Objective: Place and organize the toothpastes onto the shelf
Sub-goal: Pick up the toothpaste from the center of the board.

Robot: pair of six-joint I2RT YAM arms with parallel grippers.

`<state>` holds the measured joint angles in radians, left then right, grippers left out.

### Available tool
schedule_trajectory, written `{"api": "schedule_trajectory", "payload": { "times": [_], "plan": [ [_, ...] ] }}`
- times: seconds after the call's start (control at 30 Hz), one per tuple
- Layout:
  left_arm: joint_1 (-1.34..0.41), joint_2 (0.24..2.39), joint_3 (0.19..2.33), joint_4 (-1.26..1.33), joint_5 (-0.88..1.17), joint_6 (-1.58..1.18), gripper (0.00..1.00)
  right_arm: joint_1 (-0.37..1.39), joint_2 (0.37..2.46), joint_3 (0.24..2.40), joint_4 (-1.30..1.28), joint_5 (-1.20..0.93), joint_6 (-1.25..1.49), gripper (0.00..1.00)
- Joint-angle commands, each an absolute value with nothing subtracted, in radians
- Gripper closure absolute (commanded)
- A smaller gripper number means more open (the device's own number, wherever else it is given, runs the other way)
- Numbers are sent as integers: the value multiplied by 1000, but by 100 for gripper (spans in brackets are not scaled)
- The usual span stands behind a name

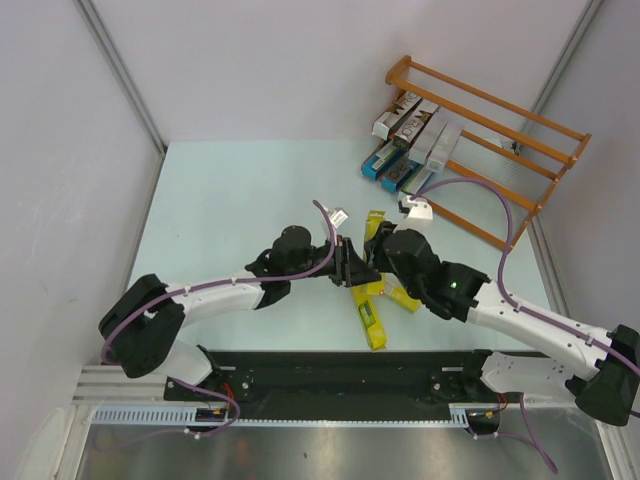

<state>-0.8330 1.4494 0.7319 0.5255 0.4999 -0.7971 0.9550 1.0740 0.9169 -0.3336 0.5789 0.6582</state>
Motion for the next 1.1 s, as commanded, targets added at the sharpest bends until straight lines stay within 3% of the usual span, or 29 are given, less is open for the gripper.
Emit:
{"api": "schedule_trajectory", "payload": {
  "times": [0.0, 0.23, 0.53, 0.73, 1.07],
  "plan": [
    [-834, 1424, 770, 537, 503, -795, 57, 950, 1029, 928, -290, 594, 666, 51],
    [-833, 1413, 778, 525, 523, -798, 58, 943, 960, 925, -307, 592, 623, 24],
    [-782, 1420, 828, 531, 589, -819, 58, 943, 718, 901, -357, 598, 574, 2],
    [-735, 1462, 955, 546, 693, -871, 57, 942, 600, 864, -315, 506, 496, 0],
    [-715, 1604, 1244, 738, 888, -1130, 57, 925, 578, 828, -232, 377, 480, 1]
  ]
}}
